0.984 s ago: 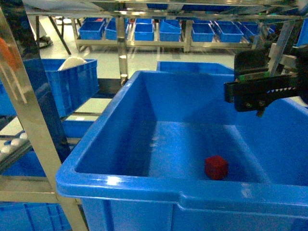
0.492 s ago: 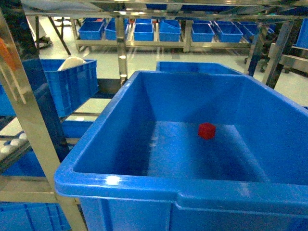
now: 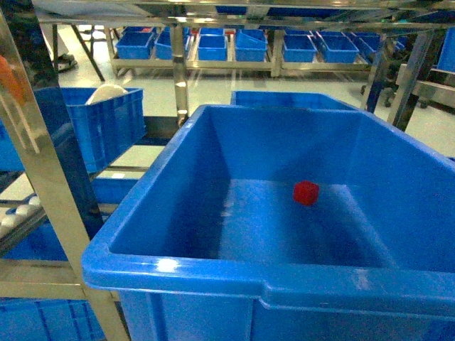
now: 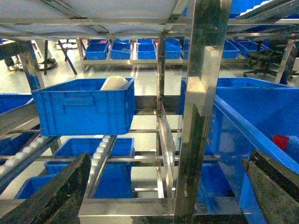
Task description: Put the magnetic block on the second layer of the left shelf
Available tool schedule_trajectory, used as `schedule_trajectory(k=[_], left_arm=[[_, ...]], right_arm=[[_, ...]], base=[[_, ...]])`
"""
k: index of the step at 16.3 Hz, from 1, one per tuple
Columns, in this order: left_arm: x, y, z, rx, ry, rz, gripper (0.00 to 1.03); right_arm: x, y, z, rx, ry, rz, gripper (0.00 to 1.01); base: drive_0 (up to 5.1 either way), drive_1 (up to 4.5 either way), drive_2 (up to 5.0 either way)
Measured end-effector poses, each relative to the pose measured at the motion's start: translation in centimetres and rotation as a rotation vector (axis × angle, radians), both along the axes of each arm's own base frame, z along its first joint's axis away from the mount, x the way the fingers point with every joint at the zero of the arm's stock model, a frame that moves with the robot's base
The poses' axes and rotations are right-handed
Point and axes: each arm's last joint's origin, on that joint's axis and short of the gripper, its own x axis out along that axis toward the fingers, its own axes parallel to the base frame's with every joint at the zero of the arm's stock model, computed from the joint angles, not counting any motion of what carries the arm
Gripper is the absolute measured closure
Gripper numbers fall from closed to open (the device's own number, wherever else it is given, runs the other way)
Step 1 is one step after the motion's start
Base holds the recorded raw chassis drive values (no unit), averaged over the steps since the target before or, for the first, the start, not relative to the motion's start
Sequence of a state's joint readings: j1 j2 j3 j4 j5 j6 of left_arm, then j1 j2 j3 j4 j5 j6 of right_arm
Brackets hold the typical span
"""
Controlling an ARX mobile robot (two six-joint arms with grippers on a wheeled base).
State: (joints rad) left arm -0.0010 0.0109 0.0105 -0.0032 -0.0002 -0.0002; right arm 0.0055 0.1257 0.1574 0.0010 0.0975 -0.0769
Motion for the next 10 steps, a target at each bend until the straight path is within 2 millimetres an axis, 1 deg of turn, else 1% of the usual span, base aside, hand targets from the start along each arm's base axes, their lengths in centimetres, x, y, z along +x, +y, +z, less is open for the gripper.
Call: schedule_trajectory(k=[1,2,4,6,7,10], left_arm=[[0.0,0.0,0.0,0.0,0.0,0.0,0.05],[0.0,0.0,0.0,0.0,0.0,0.0,0.05],[0.0,0.0,0.0,0.0,0.0,0.0,0.05],[0.0,0.0,0.0,0.0,0.0,0.0,0.05],[0.0,0.0,0.0,0.0,0.001,0.0,0.05],[0.0,0.0,0.0,0.0,0.0,0.0,0.05]], right_arm=[[0.1,0.1,-0.5,0.028,0.039,0.061,0.25],[0.1,0.2,-0.9,0.041,0.043,0.084,0.34],[0.0,0.2,-1.3,0.054,0.027,0.091,0.56],[0.0,0.2,-1.8,0.057,0.031,0.091,0.75],[0.0,0.2,-2.5,0.058,0.034,0.09,1.0],[0.0,0.2,-2.9,0.061,0.031,0.091,0.99]], base=[[0.0,0.0,0.0],[0.0,0.0,0.0],[0.0,0.0,0.0],[0.0,0.0,0.0],[0.0,0.0,0.0],[0.0,0.0,0.0]])
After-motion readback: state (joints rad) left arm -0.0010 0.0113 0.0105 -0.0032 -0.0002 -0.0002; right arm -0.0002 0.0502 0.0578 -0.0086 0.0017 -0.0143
